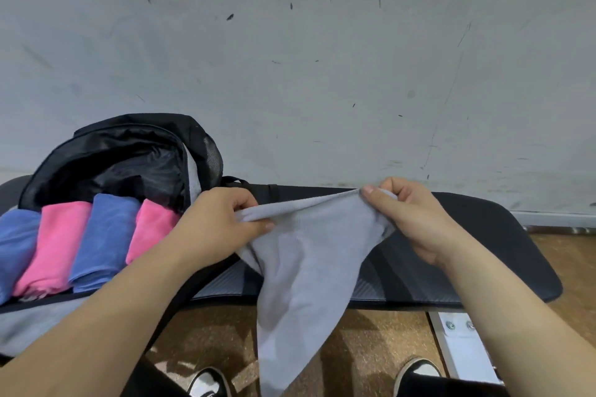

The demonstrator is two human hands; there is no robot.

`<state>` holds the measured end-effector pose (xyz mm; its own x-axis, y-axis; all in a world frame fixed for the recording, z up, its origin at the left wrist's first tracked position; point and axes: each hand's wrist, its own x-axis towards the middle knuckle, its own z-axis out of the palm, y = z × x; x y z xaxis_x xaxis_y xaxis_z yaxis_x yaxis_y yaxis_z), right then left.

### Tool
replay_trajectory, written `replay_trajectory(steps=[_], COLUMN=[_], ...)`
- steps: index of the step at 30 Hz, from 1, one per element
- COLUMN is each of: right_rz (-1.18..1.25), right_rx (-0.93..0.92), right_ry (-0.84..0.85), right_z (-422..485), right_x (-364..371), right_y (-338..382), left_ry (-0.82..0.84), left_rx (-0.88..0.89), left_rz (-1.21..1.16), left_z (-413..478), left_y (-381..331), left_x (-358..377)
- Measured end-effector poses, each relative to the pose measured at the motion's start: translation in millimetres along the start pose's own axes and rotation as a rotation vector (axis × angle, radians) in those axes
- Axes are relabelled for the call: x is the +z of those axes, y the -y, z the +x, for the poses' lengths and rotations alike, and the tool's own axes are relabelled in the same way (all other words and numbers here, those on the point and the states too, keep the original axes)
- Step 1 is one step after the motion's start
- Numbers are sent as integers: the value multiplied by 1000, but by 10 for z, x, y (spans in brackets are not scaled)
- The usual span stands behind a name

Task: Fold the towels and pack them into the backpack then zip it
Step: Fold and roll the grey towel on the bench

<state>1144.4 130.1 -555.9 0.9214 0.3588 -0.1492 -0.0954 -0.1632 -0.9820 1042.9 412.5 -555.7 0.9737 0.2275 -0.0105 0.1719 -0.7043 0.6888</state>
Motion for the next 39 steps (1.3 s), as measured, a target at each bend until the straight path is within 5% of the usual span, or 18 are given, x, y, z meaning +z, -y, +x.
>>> replay_trajectory(steps=[4, 7, 9, 14, 20, 32, 39], right_rz=[-34, 194, 343, -135, -1, 203, -216], right_rx=[-8, 23, 44, 71, 162, 104, 33], right_ry=[-47, 195, 360, -90, -147, -138, -359], right_z=[-53, -204, -319, -306, -207, -141, 89], right_x=[7, -122, -186, -108, -285, 255, 134], right_y=[144, 307, 379, 126, 33, 161, -5], left_ry=[43, 299, 347, -37, -360, -257, -361], left_rx=[-79, -39, -74, -235, -228, -222, -234], left_rz=[-484, -1010, -1110, -795, -689, -692, -625], left_z=[-65, -118, -157, -122, 56, 115, 181], left_y=[16, 22, 1, -10, 105, -233, -251], left_x=[-210, -388, -442, -219, -115, 235, 249])
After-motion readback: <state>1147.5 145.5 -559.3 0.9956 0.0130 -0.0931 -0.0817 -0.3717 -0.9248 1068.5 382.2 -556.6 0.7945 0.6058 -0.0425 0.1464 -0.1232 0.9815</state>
